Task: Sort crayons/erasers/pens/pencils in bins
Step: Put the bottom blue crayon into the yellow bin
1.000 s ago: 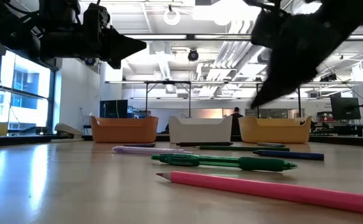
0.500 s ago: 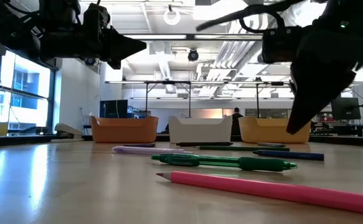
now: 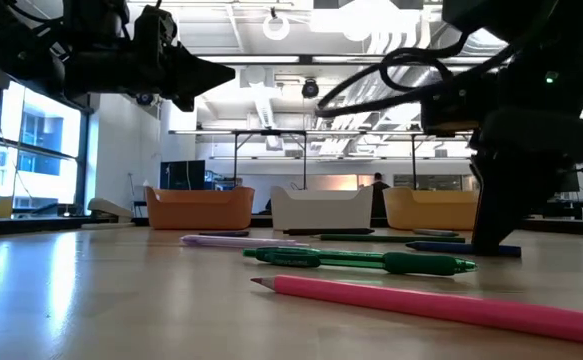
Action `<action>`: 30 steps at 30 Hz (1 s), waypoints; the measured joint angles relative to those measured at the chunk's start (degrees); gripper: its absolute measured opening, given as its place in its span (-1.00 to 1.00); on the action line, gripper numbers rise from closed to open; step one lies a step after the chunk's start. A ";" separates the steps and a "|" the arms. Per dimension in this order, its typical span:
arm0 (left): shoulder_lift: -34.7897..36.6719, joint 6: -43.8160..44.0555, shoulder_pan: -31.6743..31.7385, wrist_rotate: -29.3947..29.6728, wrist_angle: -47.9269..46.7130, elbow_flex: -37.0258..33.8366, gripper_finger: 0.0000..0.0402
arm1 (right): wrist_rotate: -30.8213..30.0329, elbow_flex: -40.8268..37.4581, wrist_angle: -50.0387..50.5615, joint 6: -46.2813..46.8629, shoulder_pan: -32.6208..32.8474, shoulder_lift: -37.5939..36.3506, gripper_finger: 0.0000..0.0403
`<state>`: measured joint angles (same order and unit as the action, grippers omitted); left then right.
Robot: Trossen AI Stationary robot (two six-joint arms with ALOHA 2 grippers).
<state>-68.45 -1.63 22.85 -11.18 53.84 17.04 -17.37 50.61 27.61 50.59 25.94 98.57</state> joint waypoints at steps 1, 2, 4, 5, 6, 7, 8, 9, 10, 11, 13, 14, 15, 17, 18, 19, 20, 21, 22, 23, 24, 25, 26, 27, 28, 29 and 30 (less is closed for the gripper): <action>0.00 0.00 0.00 0.00 0.00 0.00 -1.00 | 0.00 0.09 -0.05 0.00 -0.06 0.31 -0.29; 0.00 0.00 0.00 0.00 0.00 0.00 -1.00 | 0.00 0.16 -0.14 -0.01 -0.17 0.61 -0.30; 0.00 0.02 0.00 0.00 0.00 0.00 -1.00 | 0.07 0.27 -0.16 -0.08 -0.38 1.08 -0.33; 0.00 0.04 0.00 0.00 0.00 0.00 -1.00 | 0.23 0.30 -0.20 -0.22 -0.47 1.28 -0.37; 0.00 0.10 0.00 0.00 0.00 0.00 -1.00 | 0.30 0.29 -0.26 -0.53 -0.51 1.45 -0.40; 0.00 0.17 0.00 0.00 0.00 0.00 -1.00 | 0.34 0.31 -0.37 -0.89 -0.58 1.59 -0.45; 0.00 0.17 0.00 0.00 0.00 0.00 -1.00 | 0.43 0.28 -0.33 -1.35 -0.65 1.63 -0.51; 0.00 0.19 0.00 0.00 0.00 0.00 -1.00 | 0.63 0.28 -0.26 -1.58 -0.73 1.67 -0.57; 0.00 0.33 0.00 0.00 0.00 0.00 -1.00 | 0.72 0.26 -0.26 -1.92 -0.82 1.68 -0.63; 0.00 0.61 0.00 0.00 0.00 0.00 -1.00 | 0.76 0.26 -0.28 -2.63 -0.95 1.71 -0.69; 0.00 0.79 0.00 0.12 0.18 0.00 -1.00 | 0.99 0.22 -0.32 -4.46 -1.24 1.51 -0.81; 0.00 0.57 0.00 0.59 0.46 0.00 -1.00 | 1.09 0.22 -0.38 -6.06 -1.43 1.36 -0.87; 0.00 0.31 -0.02 1.51 0.83 0.00 -1.00 | 1.23 0.22 -0.57 -7.61 -1.60 1.06 -0.92; 0.00 0.00 -0.02 3.66 1.30 0.02 -1.00 | 1.57 -0.01 -1.09 -10.19 -2.22 -0.10 -0.97; 0.00 -0.03 -0.01 4.50 1.61 0.02 -1.00 | 1.29 -0.17 -1.18 -11.03 -2.77 -0.75 -0.96; 0.00 -0.04 0.00 5.19 1.76 0.02 -1.00 | 1.16 -0.31 -1.02 -11.97 -3.41 -1.81 -0.95; 0.00 -0.04 0.00 5.74 1.86 0.02 -1.00 | 0.88 -0.32 -1.40 -12.56 -4.03 -3.26 -0.94; 0.00 -0.04 0.00 5.93 2.05 0.02 -1.00 | 0.80 -0.16 -1.96 -13.29 -4.65 -4.81 -0.93; 0.00 -0.04 0.00 6.08 2.34 0.02 -1.00 | 0.87 -0.07 -2.06 -13.76 -5.28 -6.42 -0.93; 0.00 -0.04 0.01 6.28 2.61 0.02 -1.00 | 0.88 -0.07 -1.49 -14.68 -6.00 -7.91 -0.93; 0.00 -0.03 0.00 6.32 2.85 0.02 -1.00 | 1.14 -0.11 -1.02 -15.35 -6.76 -9.36 -0.93; 0.00 0.13 0.00 6.34 2.91 0.02 -1.00 | 1.15 -0.13 -0.78 -16.42 -7.79 -11.15 -0.94; 0.00 0.49 0.00 6.34 2.91 0.02 -1.00 | 1.04 -0.13 -0.62 -17.53 -8.85 -13.09 -0.94; 0.00 0.82 0.02 6.34 2.87 0.02 -1.00 | 0.95 -0.11 -0.45 -18.64 -9.98 -15.05 -0.95; 0.00 1.22 0.02 6.39 2.72 0.02 -1.00 | 0.86 -0.11 0.24 -19.72 -11.23 -16.88 -0.95; 0.00 1.59 0.02 6.47 2.63 0.02 -1.00 | 0.76 -0.11 1.10 -20.85 -12.67 -18.65 -0.95; 0.00 1.99 0.02 6.49 2.54 0.02 -1.00 | 0.36 -0.11 2.15 -21.93 -14.10 -20.48 -0.95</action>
<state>-68.45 0.36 22.87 -4.69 56.38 17.06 -17.01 50.50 29.76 28.66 11.84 78.09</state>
